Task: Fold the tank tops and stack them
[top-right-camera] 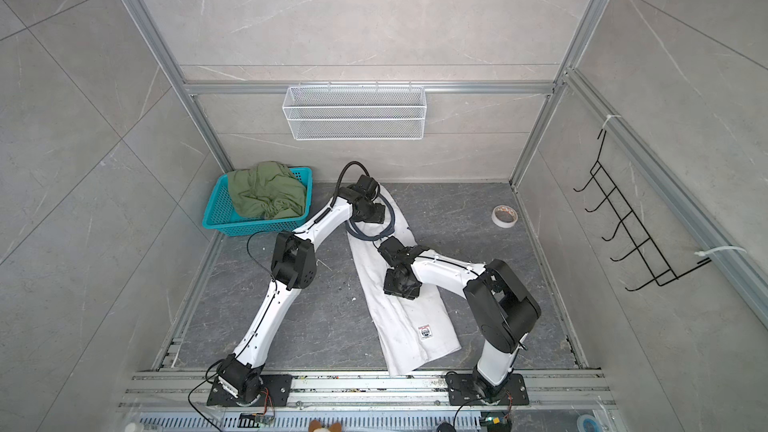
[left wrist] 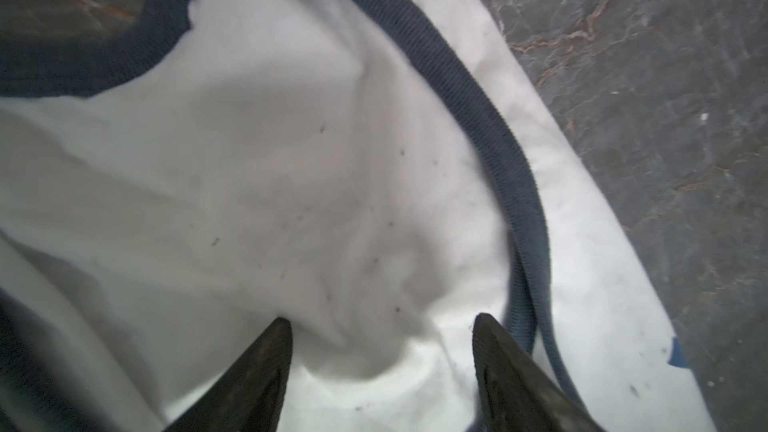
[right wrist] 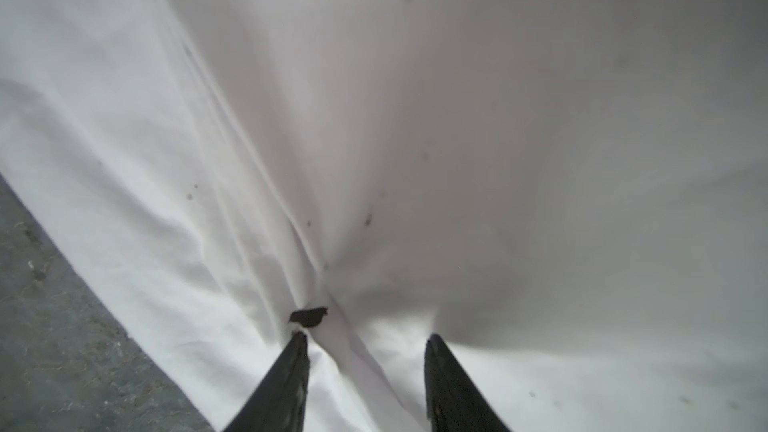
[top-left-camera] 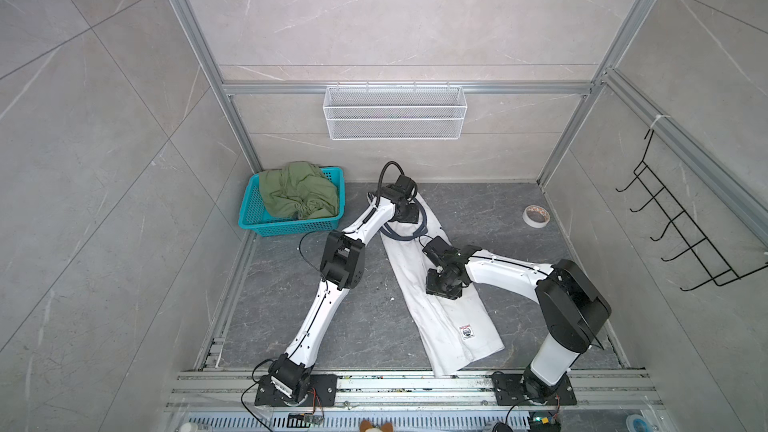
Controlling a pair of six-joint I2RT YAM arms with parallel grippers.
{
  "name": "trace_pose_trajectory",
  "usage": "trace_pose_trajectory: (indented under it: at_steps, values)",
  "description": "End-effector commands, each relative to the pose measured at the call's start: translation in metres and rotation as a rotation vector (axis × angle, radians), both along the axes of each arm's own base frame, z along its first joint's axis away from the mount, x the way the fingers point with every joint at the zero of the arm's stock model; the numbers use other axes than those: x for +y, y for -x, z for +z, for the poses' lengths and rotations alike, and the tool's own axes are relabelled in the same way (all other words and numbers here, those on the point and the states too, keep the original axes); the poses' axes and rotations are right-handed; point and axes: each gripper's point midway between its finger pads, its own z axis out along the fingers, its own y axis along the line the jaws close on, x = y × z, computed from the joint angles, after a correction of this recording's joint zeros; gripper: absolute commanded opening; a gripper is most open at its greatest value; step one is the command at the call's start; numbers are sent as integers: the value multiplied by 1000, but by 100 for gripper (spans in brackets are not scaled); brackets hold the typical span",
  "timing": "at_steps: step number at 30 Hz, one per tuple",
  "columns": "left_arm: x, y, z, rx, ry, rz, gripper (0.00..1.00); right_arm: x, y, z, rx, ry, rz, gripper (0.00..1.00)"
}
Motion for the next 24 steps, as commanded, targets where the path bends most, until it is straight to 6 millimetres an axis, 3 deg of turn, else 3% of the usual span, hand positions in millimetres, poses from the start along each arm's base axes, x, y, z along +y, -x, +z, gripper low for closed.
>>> trace_pose_trajectory:
  at_steps: [1, 5, 8, 12, 16, 20, 24]
  values:
    - [-8, 11, 66, -54, 46, -31, 76, -43, -12, 28, -75, 113, -32, 48]
    - [-2, 36, 103, -44, 60, 33, 78, -74, -12, 17, -29, 112, -72, 48]
    - [9, 58, 109, -33, 31, 105, 78, -92, -10, 5, 10, 148, -99, 48]
    - [21, 79, 82, 46, 30, 178, 74, -108, -3, -8, 54, 182, -134, 47]
    - [13, 95, 55, 113, 61, 167, 71, -112, 7, -20, 95, 198, -145, 47]
    - [2, 104, 28, 165, 52, 146, 67, -106, 21, -33, 139, 161, -145, 47]
    - [-3, 100, 12, 166, 42, 121, 64, -88, 35, -42, 165, 135, -115, 47]
